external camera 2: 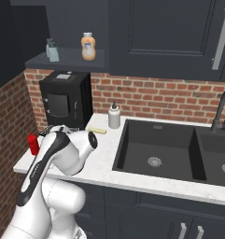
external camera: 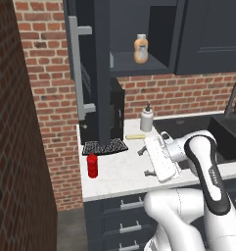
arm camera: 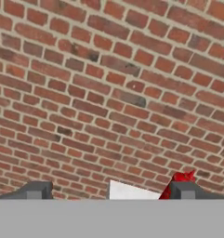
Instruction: Put the shaker and condiment bottle from the counter next to their counterparts in the cabinet.
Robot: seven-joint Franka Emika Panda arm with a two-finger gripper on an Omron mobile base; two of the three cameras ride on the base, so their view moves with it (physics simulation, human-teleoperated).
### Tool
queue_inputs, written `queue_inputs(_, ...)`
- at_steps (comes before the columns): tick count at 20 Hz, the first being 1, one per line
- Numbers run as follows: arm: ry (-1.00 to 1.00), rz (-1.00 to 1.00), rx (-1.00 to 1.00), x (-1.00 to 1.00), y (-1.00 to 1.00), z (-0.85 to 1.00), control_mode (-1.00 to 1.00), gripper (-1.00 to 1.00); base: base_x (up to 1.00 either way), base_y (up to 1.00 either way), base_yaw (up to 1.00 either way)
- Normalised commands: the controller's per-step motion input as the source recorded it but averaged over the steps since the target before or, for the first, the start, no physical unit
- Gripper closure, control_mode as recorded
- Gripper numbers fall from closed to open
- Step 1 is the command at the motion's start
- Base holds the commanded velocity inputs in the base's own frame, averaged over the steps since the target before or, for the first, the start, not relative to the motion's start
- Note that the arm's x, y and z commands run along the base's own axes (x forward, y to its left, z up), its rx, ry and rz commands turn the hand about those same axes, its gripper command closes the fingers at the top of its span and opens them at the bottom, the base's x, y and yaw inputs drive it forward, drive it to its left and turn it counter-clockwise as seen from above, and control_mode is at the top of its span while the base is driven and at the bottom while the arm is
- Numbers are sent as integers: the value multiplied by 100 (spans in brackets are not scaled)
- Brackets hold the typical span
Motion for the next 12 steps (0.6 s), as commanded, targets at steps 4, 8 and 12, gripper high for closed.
queue_inputs(4, 8, -13, 6, 0, 0, -3, -100, -100, 0, 0, 0)
queue_inputs(8, 4, -2, 0, 0, 18, -6, -100, -100, 0, 0, 0)
queue_inputs(12, 0, -19, 0, 10, 61, -67, -100, -100, 0, 0, 0)
